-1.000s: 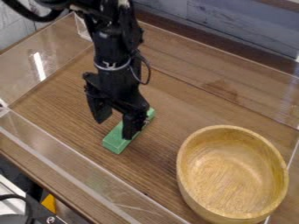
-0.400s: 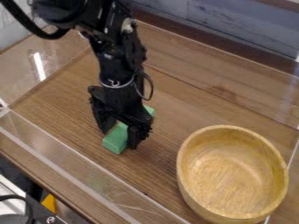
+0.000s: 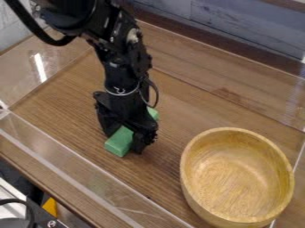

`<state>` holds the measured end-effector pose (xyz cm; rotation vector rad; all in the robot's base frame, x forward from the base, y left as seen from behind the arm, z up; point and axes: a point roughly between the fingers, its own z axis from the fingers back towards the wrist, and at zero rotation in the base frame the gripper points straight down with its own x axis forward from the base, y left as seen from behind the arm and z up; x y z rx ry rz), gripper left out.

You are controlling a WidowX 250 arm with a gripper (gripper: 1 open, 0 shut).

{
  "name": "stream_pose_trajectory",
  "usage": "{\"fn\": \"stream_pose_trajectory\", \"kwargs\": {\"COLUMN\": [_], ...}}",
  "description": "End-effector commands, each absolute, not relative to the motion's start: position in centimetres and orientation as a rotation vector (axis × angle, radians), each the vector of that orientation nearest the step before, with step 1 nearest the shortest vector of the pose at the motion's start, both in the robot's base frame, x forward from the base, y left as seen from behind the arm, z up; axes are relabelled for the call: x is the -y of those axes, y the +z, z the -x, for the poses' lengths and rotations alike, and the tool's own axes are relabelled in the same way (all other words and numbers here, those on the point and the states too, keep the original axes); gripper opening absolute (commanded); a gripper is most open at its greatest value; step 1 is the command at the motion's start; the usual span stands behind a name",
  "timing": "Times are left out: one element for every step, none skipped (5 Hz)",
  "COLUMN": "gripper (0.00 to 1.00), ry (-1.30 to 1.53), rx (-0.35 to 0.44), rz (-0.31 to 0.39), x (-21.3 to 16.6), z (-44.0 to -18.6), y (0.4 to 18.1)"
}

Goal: Put the green block in the brown bowl

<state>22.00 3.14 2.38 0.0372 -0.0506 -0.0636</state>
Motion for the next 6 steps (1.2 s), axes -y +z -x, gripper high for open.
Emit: {"fn": "stream_pose_trajectory", "kwargs": {"gripper": [0.00, 0.00, 0.00, 0.00, 0.00, 0.00], "ry": [-0.062, -0.059, -0.056, -0.054, -0.053, -0.052], "rx": [0.078, 0.077, 0.076, 0.073, 0.071, 0.068], "rz": [-0.047, -0.047, -0.047, -0.048, -0.049, -0.048], "x": [-2.98, -2.81, -2.59, -2.38, -2.26, -2.18], "z": [-22.58, -22.66, -22.70, -22.71, -22.71, -22.71], "y": [2.55, 2.53, 2.57, 2.64, 2.72, 2.81]}}
